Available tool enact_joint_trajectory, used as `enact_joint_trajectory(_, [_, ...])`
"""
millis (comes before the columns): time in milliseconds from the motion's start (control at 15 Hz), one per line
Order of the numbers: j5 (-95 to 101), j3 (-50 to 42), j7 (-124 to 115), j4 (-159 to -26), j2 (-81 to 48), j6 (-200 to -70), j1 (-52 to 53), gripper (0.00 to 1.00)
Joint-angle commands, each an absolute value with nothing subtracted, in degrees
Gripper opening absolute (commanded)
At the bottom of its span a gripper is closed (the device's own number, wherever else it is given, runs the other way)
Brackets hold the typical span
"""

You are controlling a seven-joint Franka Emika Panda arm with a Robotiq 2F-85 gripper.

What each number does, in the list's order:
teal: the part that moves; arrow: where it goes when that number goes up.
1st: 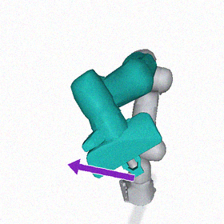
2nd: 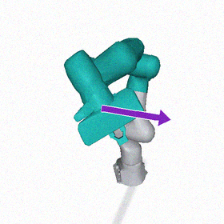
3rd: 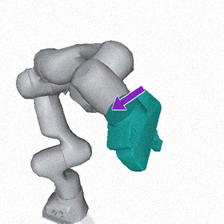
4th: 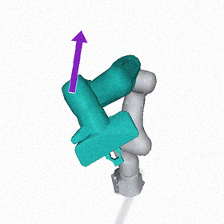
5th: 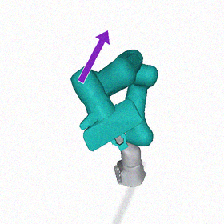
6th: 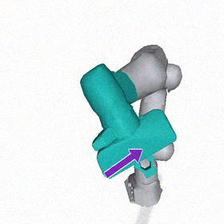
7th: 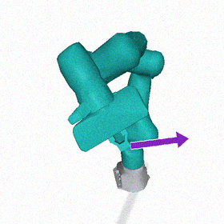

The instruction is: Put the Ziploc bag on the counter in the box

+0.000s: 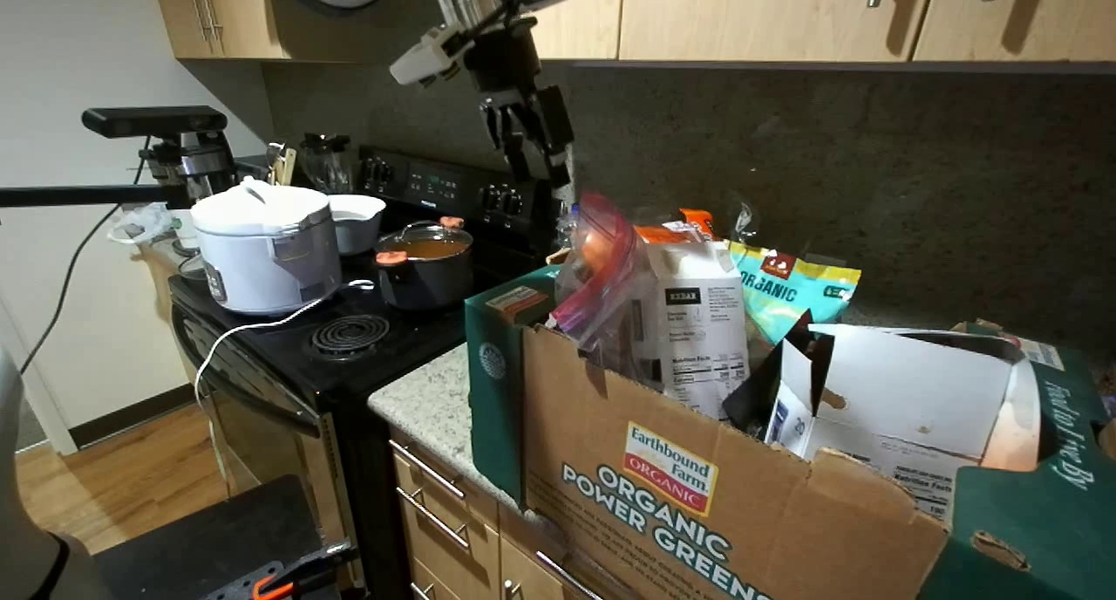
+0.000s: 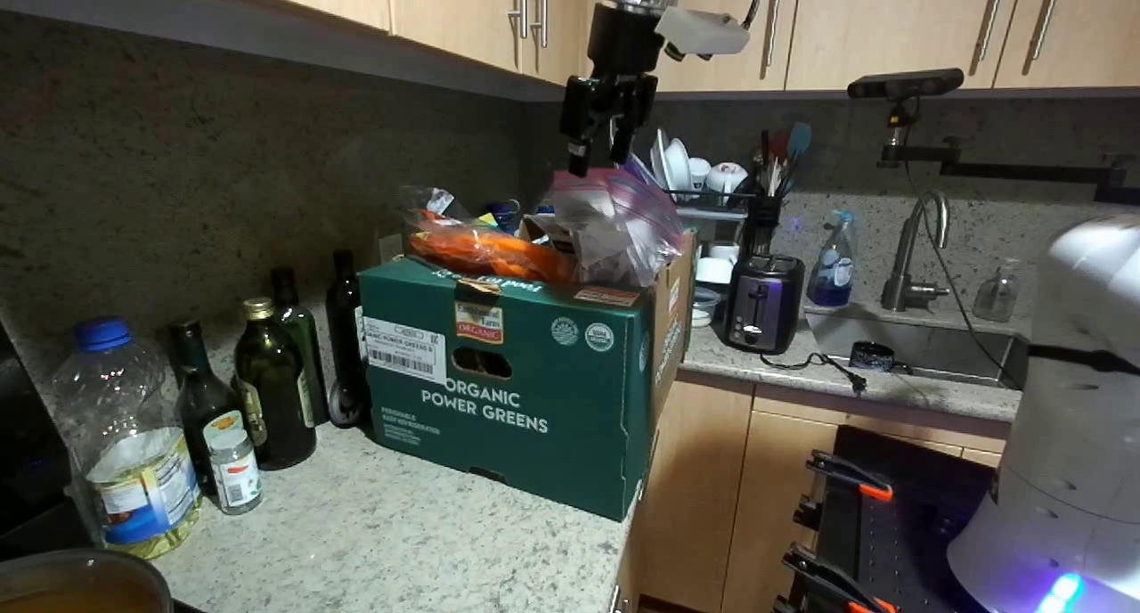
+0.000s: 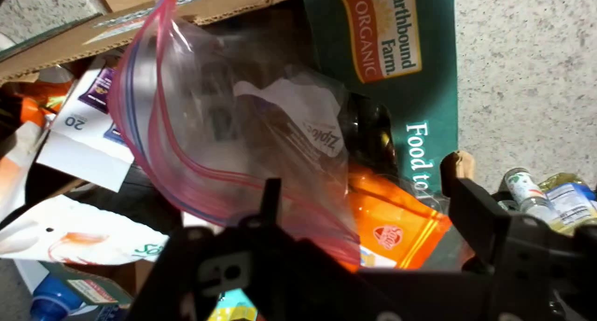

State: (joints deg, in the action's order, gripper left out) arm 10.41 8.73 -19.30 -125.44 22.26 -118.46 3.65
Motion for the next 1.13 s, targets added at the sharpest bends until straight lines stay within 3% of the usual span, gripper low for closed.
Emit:
enact_joint_trajectory(0, [9.75,10.47,-17.82,-124.72,23.43,-115.98,4.59,1.00])
enact_joint_trajectory(1067, [10.16,12.16,-17.79,-125.28,23.02,-116.80,6.48,1.00])
